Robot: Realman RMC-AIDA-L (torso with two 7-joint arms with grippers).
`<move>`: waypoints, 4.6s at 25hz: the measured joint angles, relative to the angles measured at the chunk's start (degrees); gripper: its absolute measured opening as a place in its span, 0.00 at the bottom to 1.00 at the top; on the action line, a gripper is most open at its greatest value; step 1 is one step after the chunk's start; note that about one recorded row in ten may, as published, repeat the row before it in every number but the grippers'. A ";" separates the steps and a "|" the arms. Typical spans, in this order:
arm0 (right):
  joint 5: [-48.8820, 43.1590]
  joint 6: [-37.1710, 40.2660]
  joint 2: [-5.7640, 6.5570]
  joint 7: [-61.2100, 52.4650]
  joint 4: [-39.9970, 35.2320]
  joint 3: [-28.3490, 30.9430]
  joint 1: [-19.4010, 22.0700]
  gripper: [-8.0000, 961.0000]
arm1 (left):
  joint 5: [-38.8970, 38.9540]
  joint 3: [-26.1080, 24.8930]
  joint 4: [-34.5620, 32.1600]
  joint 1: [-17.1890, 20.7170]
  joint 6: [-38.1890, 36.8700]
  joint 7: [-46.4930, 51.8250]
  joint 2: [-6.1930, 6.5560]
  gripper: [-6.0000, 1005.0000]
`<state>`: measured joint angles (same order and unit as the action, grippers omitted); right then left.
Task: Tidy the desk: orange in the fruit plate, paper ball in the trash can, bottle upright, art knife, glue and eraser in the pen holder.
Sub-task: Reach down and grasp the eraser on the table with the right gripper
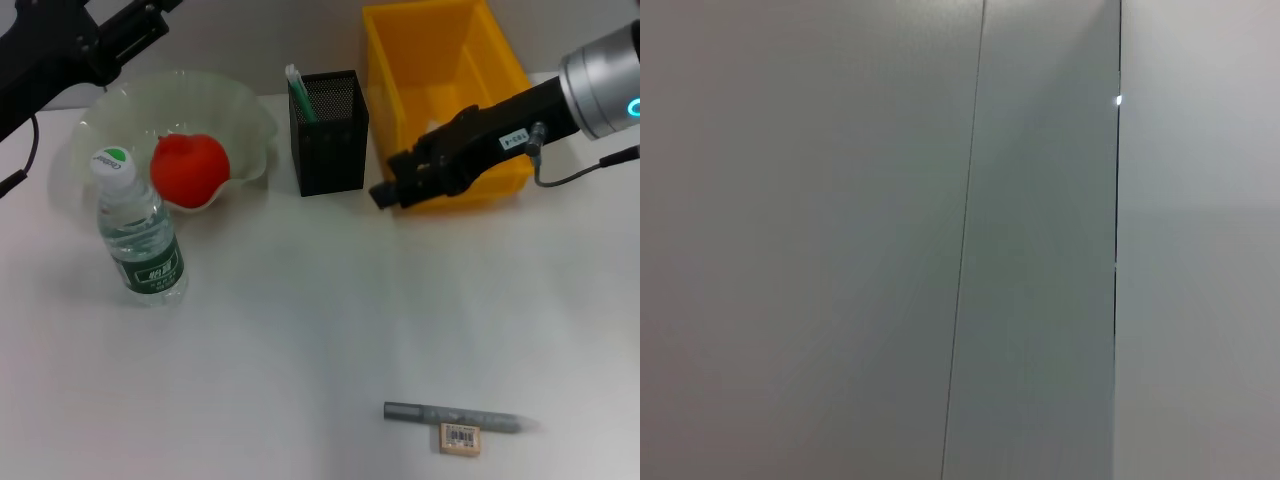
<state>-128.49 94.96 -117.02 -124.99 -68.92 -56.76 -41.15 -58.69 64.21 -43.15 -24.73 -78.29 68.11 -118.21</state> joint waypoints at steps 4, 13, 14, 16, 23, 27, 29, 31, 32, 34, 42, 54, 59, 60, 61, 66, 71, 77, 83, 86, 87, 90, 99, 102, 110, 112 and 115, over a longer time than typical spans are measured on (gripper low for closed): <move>-1.77 5.72 -0.12 -0.97 0.10 -2.48 -2.93 0.57 | 0.00 -0.04 0.00 0.32 -0.01 0.00 -0.01 0.72; -7.89 17.49 -0.37 -4.23 -0.52 -5.74 -8.26 0.56 | 0.14 -0.10 0.00 0.42 -0.11 0.00 -0.08 0.72; -8.21 17.63 -0.38 -4.03 -0.49 -5.85 -8.34 0.56 | 0.17 -0.18 0.00 0.41 -0.13 0.00 -0.09 0.72; -8.42 17.69 -0.39 -3.67 -0.19 -6.01 -8.34 0.56 | 0.17 -0.24 -0.01 0.43 -0.10 0.00 -0.09 0.72; -11.44 19.91 -0.56 -3.64 -0.38 -8.43 -8.64 0.56 | 0.17 -0.22 0.00 0.56 -0.03 0.07 -0.01 0.72; -11.50 20.10 -0.76 -3.68 -0.35 -8.55 -8.59 0.56 | 0.17 -0.22 -0.01 0.66 -0.01 0.05 -0.01 0.72; -11.51 20.33 -0.94 -3.61 -0.30 -8.72 -8.45 0.56 | 0.16 -0.22 0.00 0.75 -0.01 0.04 -0.03 0.72; -11.52 20.61 -1.09 -3.47 -0.06 -9.29 -8.42 0.56 | 0.16 -0.22 0.00 0.78 -0.01 0.04 -0.03 0.72; -11.53 20.74 -1.41 -3.42 0.33 -10.45 -8.44 0.56 | 0.15 -0.22 0.03 0.80 0.00 0.03 -0.05 0.72; -11.53 20.76 -1.60 -3.44 0.46 -10.97 -8.48 0.56 | 0.15 -0.22 0.04 0.81 -0.01 0.03 -0.06 0.72; -9.86 20.60 -2.32 -5.43 3.21 -18.76 -8.99 0.56 | 0.15 -0.22 0.16 0.83 -0.01 -0.02 -0.08 0.72; -10.13 20.81 -2.30 -6.49 8.10 -22.26 -9.67 0.56 | 0.16 -0.22 0.52 0.82 -0.03 -0.35 -0.09 0.72; -10.13 19.70 -2.32 -6.38 10.70 -23.64 -9.92 0.56 | 0.16 -0.22 0.53 0.82 -0.05 -0.36 -0.09 0.72; -10.13 19.41 -2.34 -6.36 11.10 -23.67 -9.92 0.56 | 0.16 -0.22 0.53 0.82 -0.05 -0.35 -0.09 0.72; -10.13 19.09 -2.34 -6.35 11.56 -23.68 -9.92 0.56 | 0.16 -0.22 0.53 0.82 -0.04 -0.36 -0.09 0.72; -10.12 16.38 -2.34 -6.18 14.23 -24.02 -10.01 0.56 | 0.16 -0.22 0.62 0.82 -0.01 -0.51 -0.08 0.72; -10.12 14.36 -2.33 -6.00 15.88 -24.24 -9.97 0.56 | 0.16 -0.22 0.62 0.74 -0.02 -0.54 -0.08 0.72; -10.01 12.38 -2.33 -5.17 17.63 -24.34 -10.21 0.56 | 0.16 -0.22 0.61 0.52 -0.01 -1.21 -0.08 0.72; -9.99 10.70 -2.33 -4.60 20.15 -24.37 -11.00 0.56 | 0.16 -0.22 0.61 0.38 -0.01 -1.23 -0.08 0.72; -9.97 9.84 -2.33 -4.04 21.18 -24.37 -11.21 0.56 | 0.16 -0.22 0.61 0.38 -0.01 -1.24 -0.08 0.72; -9.94 9.50 -2.33 -3.79 21.54 -24.37 -11.30 0.56 | 0.16 -0.22 0.61 0.38 -0.01 -1.25 -0.08 0.72; -9.84 8.35 -2.38 -3.34 22.74 -24.46 -11.59 0.56 | 0.16 -0.23 0.61 0.38 -0.01 -1.43 -0.08 0.72; -9.56 5.19 -2.55 -3.51 23.91 -28.12 -12.00 0.56 | 0.17 -0.22 0.61 0.44 -0.01 -1.81 -0.08 0.72; -9.54 4.70 -2.58 -3.76 24.68 -28.50 -12.40 0.56 | 0.16 -0.22 0.61 0.55 -0.01 -1.83 -0.09 0.72; -10.69 4.25 -2.39 -6.44 23.75 -28.55 -12.44 0.56 | 0.03 -0.23 0.61 0.62 -0.07 -1.85 -0.08 0.72; -11.21 4.24 -2.38 -6.83 23.23 -28.51 -12.28 0.56 | 0.03 -0.23 0.61 0.62 -0.07 -1.85 -0.08 0.72; -11.31 4.39 -2.37 -6.93 22.93 -28.33 -12.23 0.56 | -0.11 -0.22 0.61 0.65 -0.03 -1.85 -0.09 0.72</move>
<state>-139.79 99.35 -119.38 -131.93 -45.98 -85.08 -53.38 -58.80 63.98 -42.54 -24.08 -78.33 66.26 -118.30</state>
